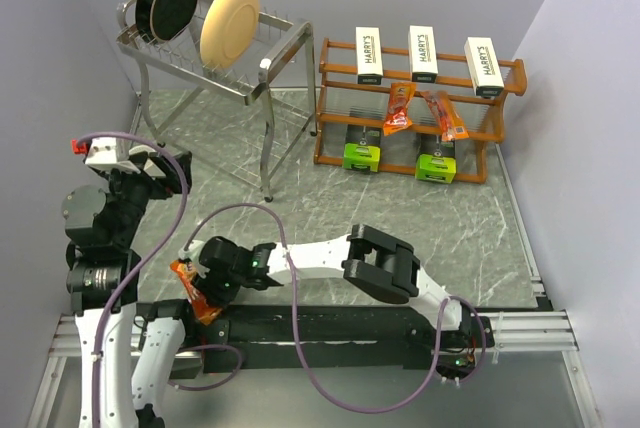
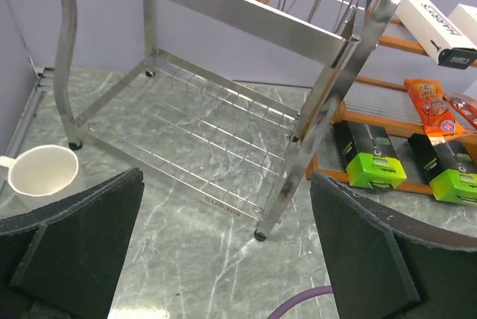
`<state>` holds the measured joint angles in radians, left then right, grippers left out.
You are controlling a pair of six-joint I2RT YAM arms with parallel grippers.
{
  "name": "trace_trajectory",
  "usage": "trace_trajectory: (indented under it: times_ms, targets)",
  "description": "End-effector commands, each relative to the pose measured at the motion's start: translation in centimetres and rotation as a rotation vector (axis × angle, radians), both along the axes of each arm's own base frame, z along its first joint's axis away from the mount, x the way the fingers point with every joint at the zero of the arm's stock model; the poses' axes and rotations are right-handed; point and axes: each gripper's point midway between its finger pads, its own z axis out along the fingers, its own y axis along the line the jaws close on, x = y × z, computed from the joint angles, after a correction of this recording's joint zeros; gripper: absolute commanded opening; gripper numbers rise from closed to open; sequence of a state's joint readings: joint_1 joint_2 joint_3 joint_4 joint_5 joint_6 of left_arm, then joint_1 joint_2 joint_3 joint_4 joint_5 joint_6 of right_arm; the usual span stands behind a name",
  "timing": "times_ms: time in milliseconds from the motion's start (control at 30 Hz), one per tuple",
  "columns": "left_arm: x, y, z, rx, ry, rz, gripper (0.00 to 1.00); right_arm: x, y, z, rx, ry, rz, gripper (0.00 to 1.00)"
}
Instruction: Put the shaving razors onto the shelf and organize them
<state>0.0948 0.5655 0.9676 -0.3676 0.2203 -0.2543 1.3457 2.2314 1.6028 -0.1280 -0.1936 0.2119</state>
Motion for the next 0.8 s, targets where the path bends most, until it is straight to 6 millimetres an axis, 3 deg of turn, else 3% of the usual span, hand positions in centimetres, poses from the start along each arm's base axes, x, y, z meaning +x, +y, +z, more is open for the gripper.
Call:
trace_trajectory:
  times_ms: [0,100,200,233,300,333,367,400,433,467,500,533,567,600,633,700,767]
  targets:
    - [0.6,-0.5,0.5,-0.041,-0.029,-0.033,0.99,2.1,-2.4,-3.7,-0.104,-0.073,-0.057,0.27]
    - [1.1,-0.5,0.2,-0.046,-0.023,-0.038,0.99,2.5,-2.5,-3.1,-0.090,-0.100,-0.047,0.08]
    - [1.5,-0.6,0.5,-0.023,-0.032,-0.052,1.00,3.8,-3.5,-0.5,-0.062,-0.129,-0.039,0.00]
    - [1.6,-0.8,0.7,-0.016,-0.036,-0.063,0.99,4.3,-3.5,2.7,-0.008,-0.145,-0.042,0.00]
    - [1.9,-0.9,0.7,0.004,-0.038,-0.076,1.00,5.6,-5.1,4.9,0.012,-0.144,-0.028,0.00]
    - [1.8,-1.3,0.9,0.014,-0.045,-0.101,0.99,5.9,-5.6,8.5,0.074,-0.160,-0.023,0.00]
    - [1.9,-1.5,0.9,0.026,-0.048,-0.113,1.00,7.3,-7.0,9.7,0.078,-0.162,-0.030,0.00]
    - [2.0,-1.6,0.8,0.031,-0.047,-0.123,0.99,6.7,-7.9,10.7,0.101,-0.128,0.006,0.00]
    - [2.1,-1.8,0.9,0.035,-0.052,-0.138,1.00,7.1,-9.1,13.9,0.156,-0.139,0.008,0.00]
    - [2.1,-2.4,0.8,0.039,-0.051,-0.176,0.99,7.2,-10.4,14.5,0.152,-0.115,0.011,0.00]
    - [2.2,-2.8,0.8,0.035,-0.051,-0.197,0.99,8.6,-12.2,14.8,0.145,-0.121,-0.002,0.01]
    - [2.3,-3.0,0.4,0.029,-0.046,-0.212,1.00,8.5,-13.4,17.0,0.185,-0.123,0.010,0.01]
    - [2.6,-3.0,0.7,0.023,-0.063,-0.208,1.00,8.7,-14.9,17.0,0.161,-0.120,0.009,0.01]
    - [2.9,-3.4,0.4,0.001,-0.056,-0.216,1.00,10.1,-16.7,16.8,0.146,-0.120,-0.029,0.01]
    - [3.1,-3.6,0.2,0.007,-0.049,-0.218,0.99,10.6,-17.9,18.0,0.160,-0.147,-0.045,0.02]
    - [3.3,-4.6,-0.1,0.045,-0.052,-0.263,1.00,11.7,-20.2,17.8,0.134,-0.177,-0.068,0.02]
    - [3.2,-5.2,-0.2,0.060,-0.054,-0.292,1.00,14.7,-22.7,18.5,0.134,-0.223,-0.157,0.04]
